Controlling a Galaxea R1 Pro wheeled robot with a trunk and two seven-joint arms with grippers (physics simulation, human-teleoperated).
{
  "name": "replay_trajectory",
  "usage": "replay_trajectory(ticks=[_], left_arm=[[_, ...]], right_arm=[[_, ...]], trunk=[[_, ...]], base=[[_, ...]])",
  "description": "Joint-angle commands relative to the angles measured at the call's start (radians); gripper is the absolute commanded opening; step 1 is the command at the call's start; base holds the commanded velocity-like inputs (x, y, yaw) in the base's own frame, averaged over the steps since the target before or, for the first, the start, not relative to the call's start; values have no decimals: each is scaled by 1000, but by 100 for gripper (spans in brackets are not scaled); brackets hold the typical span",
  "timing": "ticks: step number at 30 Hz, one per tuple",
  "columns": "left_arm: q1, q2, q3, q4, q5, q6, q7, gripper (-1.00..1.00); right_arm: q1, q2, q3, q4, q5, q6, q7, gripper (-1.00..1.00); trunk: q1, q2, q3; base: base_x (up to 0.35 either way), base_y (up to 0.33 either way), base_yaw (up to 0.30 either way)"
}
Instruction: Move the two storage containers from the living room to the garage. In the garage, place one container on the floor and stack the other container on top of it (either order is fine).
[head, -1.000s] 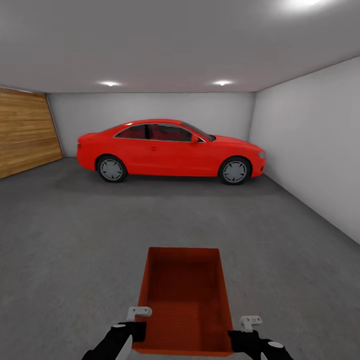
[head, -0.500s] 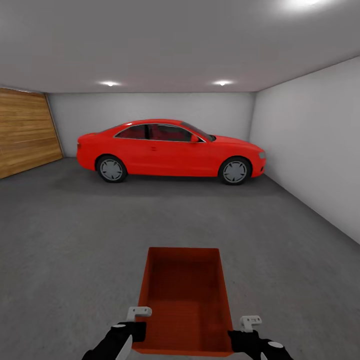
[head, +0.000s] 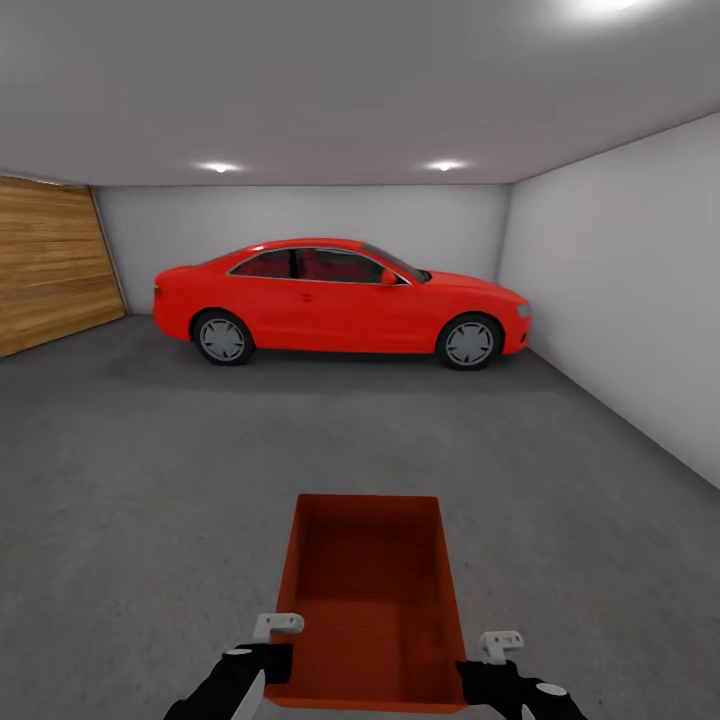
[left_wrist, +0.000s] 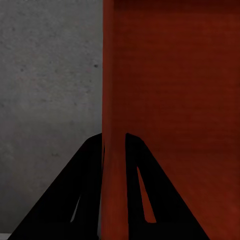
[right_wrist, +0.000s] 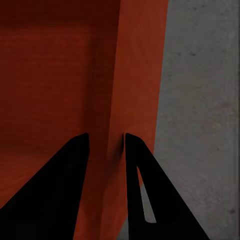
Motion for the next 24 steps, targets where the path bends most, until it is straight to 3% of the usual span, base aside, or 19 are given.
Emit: replay_trajectory(ticks=[1,15,24], left_arm=[[-1,-8,1,-4,-5,-68,11,-100],[-1,-8,1,-4,-5,-68,11,-100],[-1,-8,1,-4,-6,-68,13,-100]], right_arm=[[0,27,6,1,1,5,-2,-100],[0,27,6,1,1,5,-2,-100],[0,27,6,2,1,5,-2,-100]], trunk=[[1,-2,-2],[1,-2,-2],[1,-2,-2]], base=[[0,-26,0],[6,-4,0],[223,0,0]])
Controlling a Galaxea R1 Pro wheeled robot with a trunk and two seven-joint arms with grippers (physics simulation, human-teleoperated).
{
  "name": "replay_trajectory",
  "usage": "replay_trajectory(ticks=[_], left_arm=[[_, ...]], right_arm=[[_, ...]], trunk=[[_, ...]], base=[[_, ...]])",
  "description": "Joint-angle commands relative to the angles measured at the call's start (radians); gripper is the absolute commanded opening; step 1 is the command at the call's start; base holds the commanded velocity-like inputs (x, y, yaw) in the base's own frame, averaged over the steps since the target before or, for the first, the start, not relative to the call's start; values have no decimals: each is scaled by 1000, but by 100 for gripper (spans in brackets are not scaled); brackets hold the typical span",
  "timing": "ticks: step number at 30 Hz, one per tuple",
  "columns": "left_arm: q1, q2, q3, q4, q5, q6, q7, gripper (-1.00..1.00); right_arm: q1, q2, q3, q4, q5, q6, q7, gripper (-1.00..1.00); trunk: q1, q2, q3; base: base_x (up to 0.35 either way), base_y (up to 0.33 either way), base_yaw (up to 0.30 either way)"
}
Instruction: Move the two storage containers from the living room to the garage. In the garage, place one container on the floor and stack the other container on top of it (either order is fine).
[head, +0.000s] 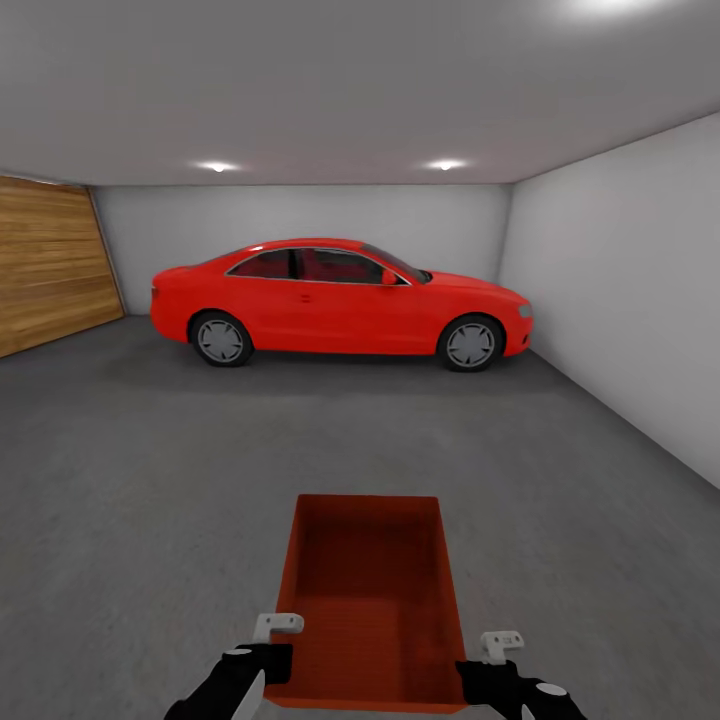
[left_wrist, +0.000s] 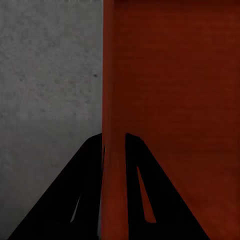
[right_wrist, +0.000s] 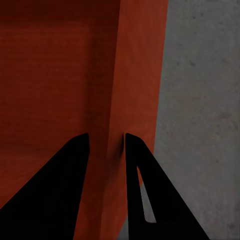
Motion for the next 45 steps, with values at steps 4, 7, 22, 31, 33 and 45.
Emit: replay_trajectory(ticks=[4,7,22,31,33,45], left_arm=[[-1,-8,3,-5,-8,-69,12,-100],[-1,-8,3,-5,-8,-69,12,-100],[-1,-8,3,-5,-7,-69,12,-100],[-1,-8,3,-5,-7,-69,11,-100],[-1,-8,3,-5,-7,-69,11,-100],[-1,-8,3,-5,-8,-69,12,-100]], right_arm=[[0,26,6,1,0,5,-2,-100],[0,26,6,1,0,5,-2,-100],[0,26,6,1,0,5,-2,-100],[0,26,6,1,0,5,-1,-100],[0,26,6,1,0,5,-1,-100],[0,26,6,1,0,5,-1,-100]], trunk=[[1,-2,-2],[1,-2,-2],[1,-2,-2],[1,-2,-2],[1,-2,-2],[1,-2,-2]], base=[[39,0,0],[9,0,0],[1,16,0],[0,0,0],[0,0,0],[214,0,0]])
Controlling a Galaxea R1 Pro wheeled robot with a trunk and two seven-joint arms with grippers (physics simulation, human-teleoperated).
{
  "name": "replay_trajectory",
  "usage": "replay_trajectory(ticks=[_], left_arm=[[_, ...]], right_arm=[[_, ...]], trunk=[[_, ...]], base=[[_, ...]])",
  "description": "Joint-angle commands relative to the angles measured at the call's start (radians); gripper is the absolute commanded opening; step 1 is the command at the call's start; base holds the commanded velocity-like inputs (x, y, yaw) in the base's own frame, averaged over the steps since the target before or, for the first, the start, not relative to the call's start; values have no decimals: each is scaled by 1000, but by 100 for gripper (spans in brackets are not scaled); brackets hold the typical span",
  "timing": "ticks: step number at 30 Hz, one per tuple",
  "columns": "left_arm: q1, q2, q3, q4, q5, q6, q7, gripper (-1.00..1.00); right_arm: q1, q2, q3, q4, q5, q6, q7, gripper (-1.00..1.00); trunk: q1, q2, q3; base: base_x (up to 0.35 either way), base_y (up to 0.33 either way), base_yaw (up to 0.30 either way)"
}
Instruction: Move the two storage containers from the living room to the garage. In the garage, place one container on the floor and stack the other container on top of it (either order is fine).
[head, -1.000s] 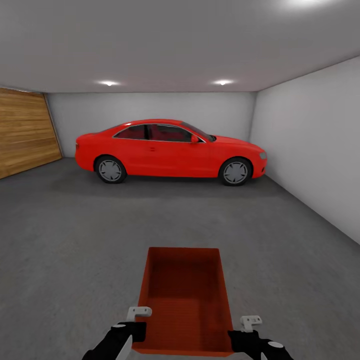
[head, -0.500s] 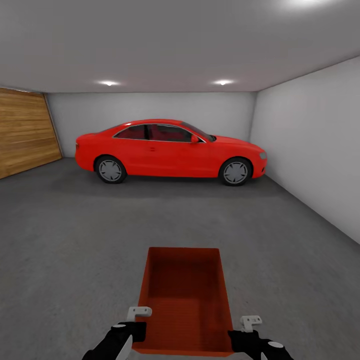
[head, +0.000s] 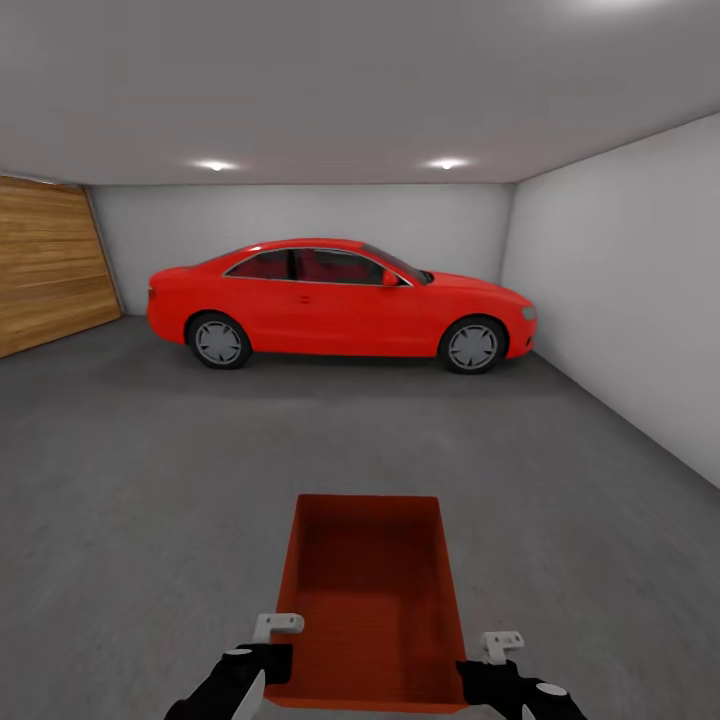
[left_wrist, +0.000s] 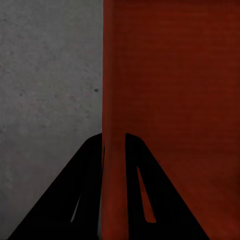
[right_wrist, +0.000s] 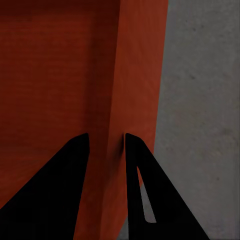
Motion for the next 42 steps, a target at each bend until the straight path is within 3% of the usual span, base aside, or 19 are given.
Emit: replay_trajectory(ticks=[1,16,35,42], left_arm=[[-1,-7,2,-5,-7,-68,12,-100],[-1,-8,2,-5,-8,-68,12,-100],[-1,-5,2,-5,-7,-68,12,-100],[-1,-5,2,-5,-8,-68,12,-100]], right_arm=[[0,27,7,1,-1,6,-2,-100],[0,27,7,1,-1,6,-2,-100],[0,27,7,1,-1,6,-2,-100],[0,27,7,1,-1,7,-2,-100]], trunk=[[1,-2,-2],[1,-2,-2],[1,-2,-2],[1,-2,-2]], base=[[325,0,0],[119,0,0],[317,0,0],[327,0,-237]])
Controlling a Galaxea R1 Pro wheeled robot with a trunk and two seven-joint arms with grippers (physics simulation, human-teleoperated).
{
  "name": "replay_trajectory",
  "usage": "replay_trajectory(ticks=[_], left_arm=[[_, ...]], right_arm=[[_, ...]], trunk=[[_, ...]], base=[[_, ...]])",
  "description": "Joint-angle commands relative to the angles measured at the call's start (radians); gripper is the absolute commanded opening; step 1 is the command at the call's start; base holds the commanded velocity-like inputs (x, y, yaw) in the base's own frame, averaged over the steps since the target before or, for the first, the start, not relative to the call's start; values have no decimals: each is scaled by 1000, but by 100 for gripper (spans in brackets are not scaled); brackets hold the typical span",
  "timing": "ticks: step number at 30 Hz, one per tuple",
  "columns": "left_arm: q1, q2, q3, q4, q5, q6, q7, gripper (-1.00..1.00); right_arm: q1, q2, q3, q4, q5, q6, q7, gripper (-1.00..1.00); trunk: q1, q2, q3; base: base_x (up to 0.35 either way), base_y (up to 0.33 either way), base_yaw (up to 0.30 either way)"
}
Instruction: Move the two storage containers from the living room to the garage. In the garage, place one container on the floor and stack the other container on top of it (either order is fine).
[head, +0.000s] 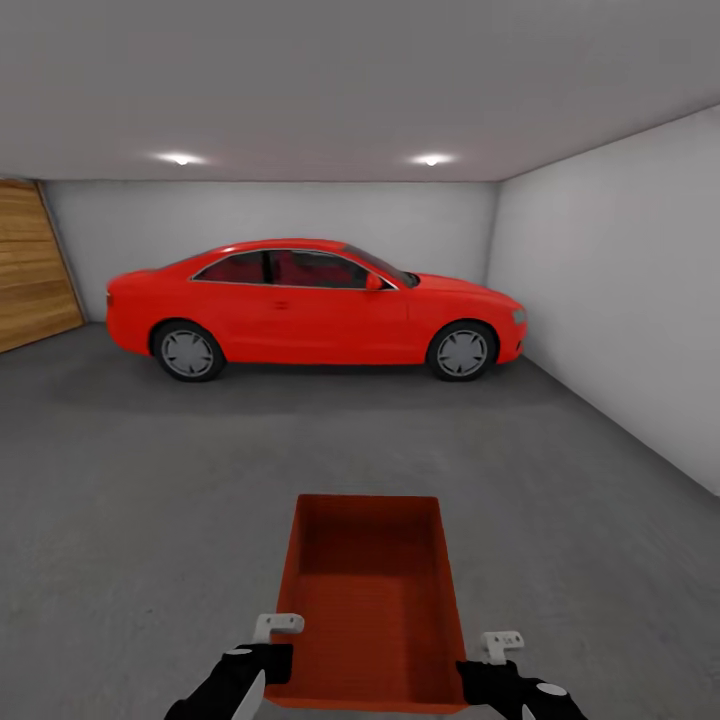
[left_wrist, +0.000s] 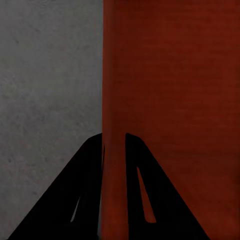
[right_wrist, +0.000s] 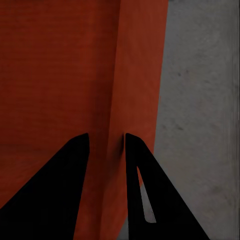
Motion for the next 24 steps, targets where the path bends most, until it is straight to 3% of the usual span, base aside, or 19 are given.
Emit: replay_trajectory(ticks=[1,24], left_arm=[[-1,-4,2,-5,-7,-69,12,-100],[-1,-3,2,-5,-6,-69,12,-100]], right_arm=[[0,27,8,1,-1,5,-2,-100],[0,27,8,1,-1,6,-2,-100]], trunk=[[1,-2,-2],[1,-2,-2]], base=[[327,0,-287],[327,0,-291]])
